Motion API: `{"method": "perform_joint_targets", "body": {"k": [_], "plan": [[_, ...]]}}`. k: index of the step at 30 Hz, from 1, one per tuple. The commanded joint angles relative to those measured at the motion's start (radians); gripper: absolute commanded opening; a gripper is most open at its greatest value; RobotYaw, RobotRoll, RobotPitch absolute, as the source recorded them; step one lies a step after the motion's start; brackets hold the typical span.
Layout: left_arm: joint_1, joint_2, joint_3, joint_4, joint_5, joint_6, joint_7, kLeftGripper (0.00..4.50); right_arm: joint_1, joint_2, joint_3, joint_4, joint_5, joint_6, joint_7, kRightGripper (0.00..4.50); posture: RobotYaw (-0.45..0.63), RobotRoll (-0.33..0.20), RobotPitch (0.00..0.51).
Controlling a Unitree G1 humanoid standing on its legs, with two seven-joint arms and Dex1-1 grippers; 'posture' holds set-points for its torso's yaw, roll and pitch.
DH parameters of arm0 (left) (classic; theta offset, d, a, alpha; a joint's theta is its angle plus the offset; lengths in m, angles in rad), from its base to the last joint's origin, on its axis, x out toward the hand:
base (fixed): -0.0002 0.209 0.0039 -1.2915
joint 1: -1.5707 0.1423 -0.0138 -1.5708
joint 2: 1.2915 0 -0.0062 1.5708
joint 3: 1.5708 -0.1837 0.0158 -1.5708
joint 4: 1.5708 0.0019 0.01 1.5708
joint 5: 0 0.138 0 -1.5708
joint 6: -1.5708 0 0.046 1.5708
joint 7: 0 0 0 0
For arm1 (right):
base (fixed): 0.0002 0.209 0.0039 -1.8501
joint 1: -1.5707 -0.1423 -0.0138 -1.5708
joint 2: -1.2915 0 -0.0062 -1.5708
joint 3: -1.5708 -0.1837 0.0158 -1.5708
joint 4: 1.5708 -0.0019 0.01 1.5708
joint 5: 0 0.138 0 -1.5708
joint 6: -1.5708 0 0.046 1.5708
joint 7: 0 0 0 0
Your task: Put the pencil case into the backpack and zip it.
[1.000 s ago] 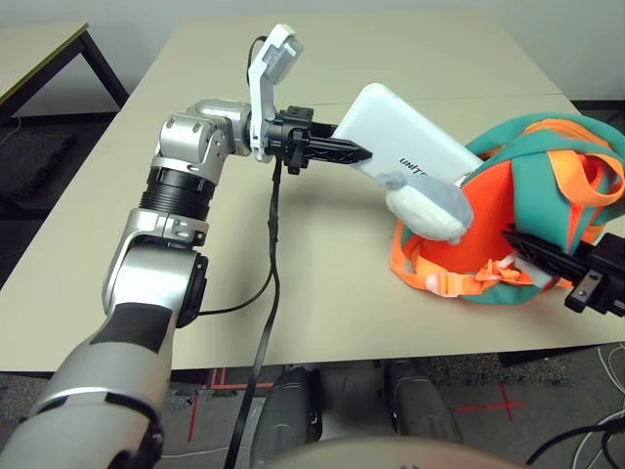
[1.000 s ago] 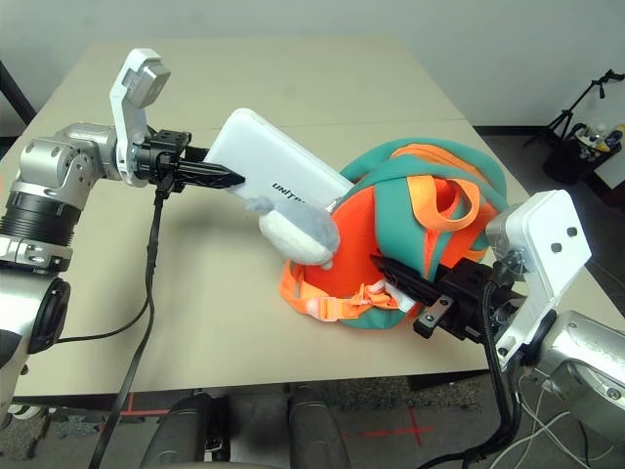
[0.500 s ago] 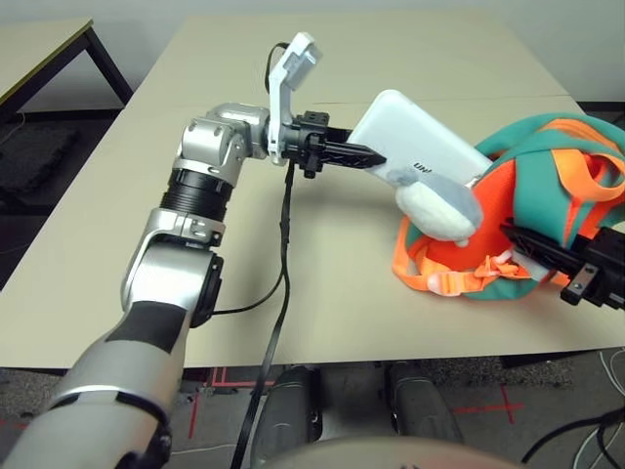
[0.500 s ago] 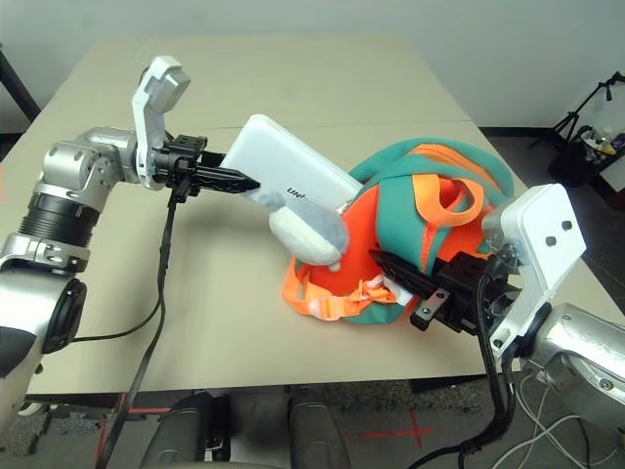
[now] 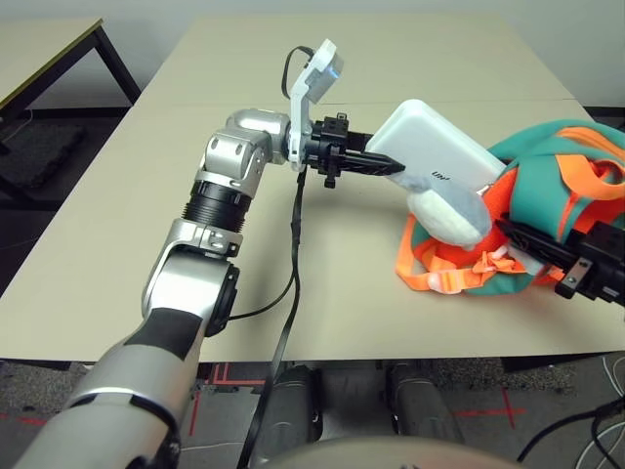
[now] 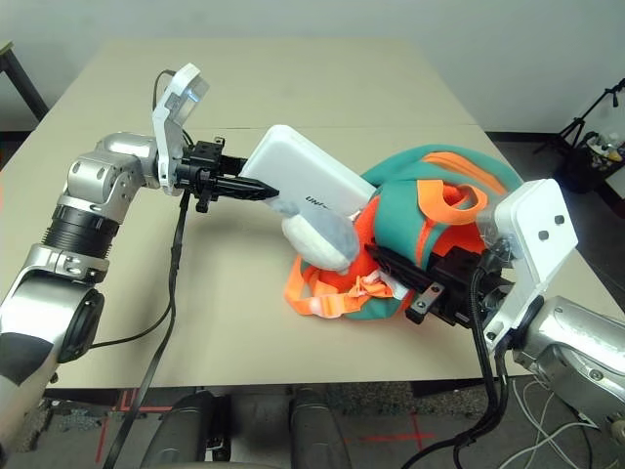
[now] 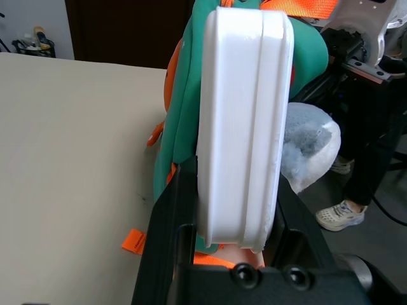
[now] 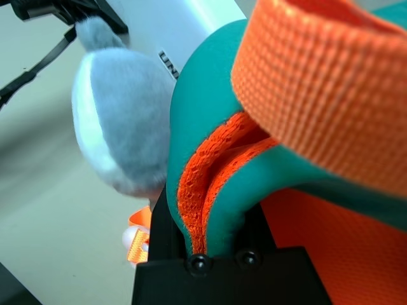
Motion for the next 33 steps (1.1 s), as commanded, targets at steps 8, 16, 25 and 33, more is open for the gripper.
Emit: {"method": "perform_joint_targets", "body": {"k": [8, 16, 25, 33], "plan": [[-0.003, -0.047, -0.048, -0.058, 0.010, -0.006, 0.033, 1.34, -0.016, 0.003, 0.023, -0.009, -0.001, -0.015, 0.021, 0.20, -0.23, 0.000, 0.113], [-0.050, 0.068, 0.022, -0.048, -0.023, 0.033, 0.021, 1.34, 0.061, 0.005, -0.059, -0.016, 0.001, 0.000, 0.052, 0.20, -0.21, 0.000, 0.122], [0.002, 0.155, 0.063, -0.168, -0.111, 0.156, 0.045, 1.34, 0.153, 0.006, -0.164, -0.027, 0.015, 0.003, 0.080, 0.20, -0.23, 0.000, 0.139], [0.011, 0.179, 0.095, -0.181, -0.137, 0.157, 0.100, 1.34, 0.175, -0.005, -0.206, -0.013, 0.011, 0.010, 0.108, 0.20, -0.23, 0.000, 0.148]]}}
